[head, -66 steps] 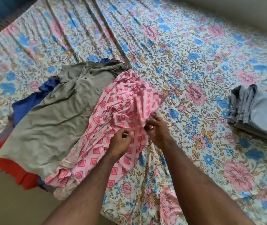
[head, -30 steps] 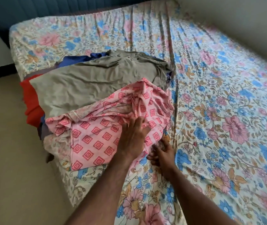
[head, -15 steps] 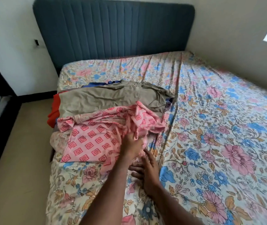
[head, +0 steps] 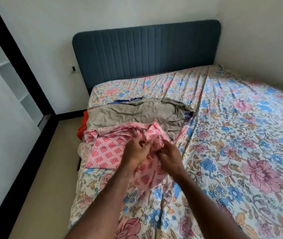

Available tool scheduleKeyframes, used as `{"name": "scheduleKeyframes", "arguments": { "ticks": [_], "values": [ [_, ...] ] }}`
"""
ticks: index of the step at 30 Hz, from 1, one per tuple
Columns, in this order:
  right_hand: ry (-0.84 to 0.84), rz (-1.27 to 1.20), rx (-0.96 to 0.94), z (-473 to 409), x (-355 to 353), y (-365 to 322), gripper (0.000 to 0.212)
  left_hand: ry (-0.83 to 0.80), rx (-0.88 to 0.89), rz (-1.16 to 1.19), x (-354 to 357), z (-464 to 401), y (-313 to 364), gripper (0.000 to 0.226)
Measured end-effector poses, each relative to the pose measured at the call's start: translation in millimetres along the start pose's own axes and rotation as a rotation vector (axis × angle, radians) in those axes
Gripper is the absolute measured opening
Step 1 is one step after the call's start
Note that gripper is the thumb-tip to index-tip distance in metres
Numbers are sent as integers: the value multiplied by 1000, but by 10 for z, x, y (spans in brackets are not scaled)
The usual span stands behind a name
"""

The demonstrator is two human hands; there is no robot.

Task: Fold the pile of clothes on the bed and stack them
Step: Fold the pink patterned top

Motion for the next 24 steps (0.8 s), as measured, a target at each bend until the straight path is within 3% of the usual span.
{"name": "scheduleKeyframes", "arguments": {
  "ticks": [2, 4, 7, 10, 12, 15, 18, 21, 24],
  "values": [
    [-307, 228, -176, -271, -151, -392, 13, -22, 159, 128, -143, -153, 226, 39],
    [-596, 472, -286, -423, -292, -794, 15, -202, 306, 154, -253, -318, 421, 58],
    [-789, 613, -348, -538, -505, -1438, 6, -529, 362, 74, -362, -284, 871, 55],
    [-774, 627, -489, -628, -613, -2039, 23, -672, 350, 227, -499, -193, 1341, 37],
    [-735, 532, -518, -648, -768, -2355, 35, -692, 326, 385, -596, -158, 1587, 13],
    [-700, 375, -474, -702, -1083, -2674, 34, -696, 352, 536, -798, -162, 1898, 11],
    [-593, 577, -522, -917, -1254, -2740, 38, -579, 435, 228, -898, -272, 2021, 34],
    [-438, 959, -663, -1131, -1351, -2665, 40, -420, 553, -252, -894, -428, 1839, 31],
    [-266, 798, -712, -1200, -1558, -2671, 39, -233, 505, -111, -1083, -509, 1708, 20]
  ]
}}
Point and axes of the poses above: each hand's wrist, its own z-axis away from the middle knuckle, its own x-axis out of the palm, y = z × x, the point moved 6 cm from there along -z, towards the middle knuckle, and after that the axes turned 13 degrees about y, right-handed, at the moved point
